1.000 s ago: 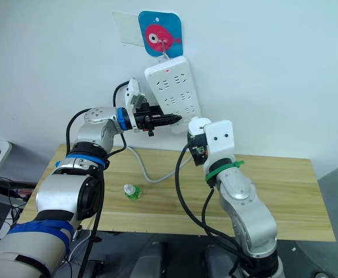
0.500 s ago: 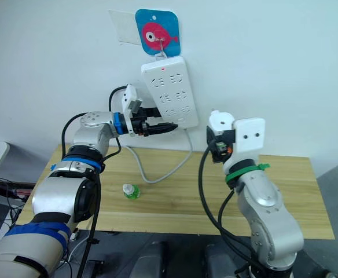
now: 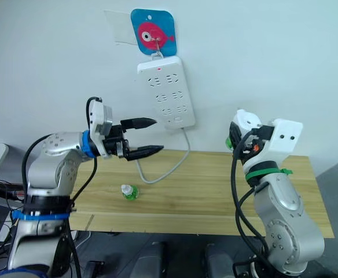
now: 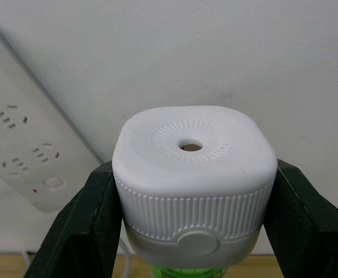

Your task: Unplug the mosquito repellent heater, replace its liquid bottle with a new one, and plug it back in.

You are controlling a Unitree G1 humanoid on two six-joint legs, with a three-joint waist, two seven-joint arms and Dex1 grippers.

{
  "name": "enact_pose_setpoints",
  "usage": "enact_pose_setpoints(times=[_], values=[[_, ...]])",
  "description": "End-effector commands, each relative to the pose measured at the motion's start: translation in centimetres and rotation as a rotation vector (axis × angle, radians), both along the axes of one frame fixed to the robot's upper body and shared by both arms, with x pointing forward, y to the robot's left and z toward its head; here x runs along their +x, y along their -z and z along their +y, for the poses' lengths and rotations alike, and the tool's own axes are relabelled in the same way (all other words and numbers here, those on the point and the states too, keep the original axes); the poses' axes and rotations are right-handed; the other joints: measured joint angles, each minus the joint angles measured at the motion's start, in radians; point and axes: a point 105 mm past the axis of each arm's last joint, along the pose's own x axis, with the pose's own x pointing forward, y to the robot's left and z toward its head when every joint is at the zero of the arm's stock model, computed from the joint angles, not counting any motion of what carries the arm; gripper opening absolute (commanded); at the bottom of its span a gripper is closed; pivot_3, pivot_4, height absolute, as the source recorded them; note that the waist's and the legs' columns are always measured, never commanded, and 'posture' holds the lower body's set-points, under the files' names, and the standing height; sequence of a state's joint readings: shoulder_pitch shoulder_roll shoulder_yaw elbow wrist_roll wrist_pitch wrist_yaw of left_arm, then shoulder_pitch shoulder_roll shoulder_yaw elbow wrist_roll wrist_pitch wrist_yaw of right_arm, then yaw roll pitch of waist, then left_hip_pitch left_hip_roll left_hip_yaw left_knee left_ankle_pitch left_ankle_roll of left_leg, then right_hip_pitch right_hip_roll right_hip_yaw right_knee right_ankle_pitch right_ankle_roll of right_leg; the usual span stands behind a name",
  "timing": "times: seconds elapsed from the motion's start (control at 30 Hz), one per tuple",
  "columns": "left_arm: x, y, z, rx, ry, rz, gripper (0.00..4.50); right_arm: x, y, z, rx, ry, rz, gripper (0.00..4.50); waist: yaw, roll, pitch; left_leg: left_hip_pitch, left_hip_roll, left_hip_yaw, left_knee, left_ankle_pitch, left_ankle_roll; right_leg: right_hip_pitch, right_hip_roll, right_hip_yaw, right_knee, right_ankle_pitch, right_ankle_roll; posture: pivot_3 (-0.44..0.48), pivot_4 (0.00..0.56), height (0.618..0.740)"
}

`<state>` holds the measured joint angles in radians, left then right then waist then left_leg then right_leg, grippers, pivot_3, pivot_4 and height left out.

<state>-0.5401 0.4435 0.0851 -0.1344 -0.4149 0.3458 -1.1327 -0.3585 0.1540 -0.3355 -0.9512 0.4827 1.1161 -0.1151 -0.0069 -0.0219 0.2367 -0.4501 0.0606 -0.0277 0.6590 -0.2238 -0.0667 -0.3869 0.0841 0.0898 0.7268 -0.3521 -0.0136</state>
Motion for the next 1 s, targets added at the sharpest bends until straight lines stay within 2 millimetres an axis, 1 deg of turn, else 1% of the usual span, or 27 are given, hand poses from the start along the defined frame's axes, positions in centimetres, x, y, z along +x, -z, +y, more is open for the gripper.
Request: enact_pose_setpoints(times=[0.03,0.1,0.17,0.23,0.3,0.43,0.6,0.67,0.93,1.0], values=[[-1.1,-1.9,-3.1,-0.104,0.018,-0.147,4.48,-0.7,0.2,2.6,0.465,-0.138,0.024,2.92,0.004,0.0,0.0,0.0,0.0,0.001,0.001,0.0,0.001,0.001,0.0,0.0,0.0,0.0,0.0,0.073,0.245,0.74],[-1.3,-2.2,-4.5,-0.147,0.038,-0.178,4.48,-0.6,-0.2,2.8,0.581,-0.176,0.033,2.92,0.0,0.001,0.001,0.0,-0.001,0.003,0.002,0.001,0.003,0.001,0.0,0.002,-0.001,0.0,0.0,0.061,0.246,0.74],[-1.4,-2.3,-5.9,-0.205,0.062,-0.17,4.48,-0.7,-0.6,3.2,0.694,-0.23,0.047,2.92,-0.009,0.001,0.002,0.0,-0.001,0.004,0.002,0.003,0.006,0.001,0.0,0.005,0.0,0.001,0.001,0.042,0.245,0.74],[-1.9,-1.7,-7.1,-0.216,0.1,-0.174,4.48,-0.9,-0.8,3.3,0.78,-0.26,0.071,2.92,-0.02,0.001,0.002,0.0,-0.002,0.004,0.002,0.003,0.007,0.001,0.0,0.006,0.0,0.001,0.002,0.042,0.245,0.74],[-1.9,-1.2,-7.7,-0.219,0.106,-0.176,4.48,-1.0,-1.0,3.2,0.827,-0.271,0.091,2.92,-0.025,0.001,0.002,0.0,-0.003,0.005,0.002,0.003,0.007,0.001,0.0,0.007,-0.001,0.001,0.002,0.042,0.245,0.74],[-1.3,-0.9,-8.2,-0.231,0.088,-0.192,4.48,-1.4,-1.4,3.1,0.877,-0.291,0.108,2.92,-0.03,0.001,0.002,0.0,-0.002,0.005,0.0,0.003,0.007,0.0,0.001,0.007,-0.001,0.001,0.002,0.014,0.243,0.74],[-0.5,-1.5,-8.5,-0.246,0.078,-0.257,4.48,-2.4,-2.0,4.0,0.888,-0.337,0.135,2.92,-0.029,0.001,0.002,-0.001,-0.002,0.006,-0.001,0.003,0.006,-0.001,0.002,0.006,-0.001,0.001,0.002,0.008,0.244,0.74],[-0.4,-1.7,-8.6,-0.239,0.09,-0.285,4.48,-2.6,-1.9,4.2,0.873,-0.346,0.149,2.92,-0.028,0.001,0.002,-0.002,-0.002,0.006,-0.001,0.003,0.006,-0.001,0.002,0.007,-0.002,0.001,0.002,0.007,0.244,0.74],[-0.2,-1.9,-8.7,-0.211,0.132,-0.333,4.48,-2.6,-1.3,4.1,0.859,-0.331,0.168,2.92,-0.026,0.001,0.002,-0.003,-0.003,0.006,-0.001,0.005,0.004,0.0,0.001,0.007,-0.006,0.001,0.002,0.007,0.246,0.74],[-0.2,-1.9,-8.8,-0.201,0.135,-0.338,4.48,-2.8,-1.1,4.3,0.857,-0.328,0.169,2.92,-0.026,0.001,0.002,-0.003,-0.002,0.006,-0.001,0.005,0.004,0.0,0.001,0.007,-0.006,-0.001,0.006,0.003,0.244,0.74]])
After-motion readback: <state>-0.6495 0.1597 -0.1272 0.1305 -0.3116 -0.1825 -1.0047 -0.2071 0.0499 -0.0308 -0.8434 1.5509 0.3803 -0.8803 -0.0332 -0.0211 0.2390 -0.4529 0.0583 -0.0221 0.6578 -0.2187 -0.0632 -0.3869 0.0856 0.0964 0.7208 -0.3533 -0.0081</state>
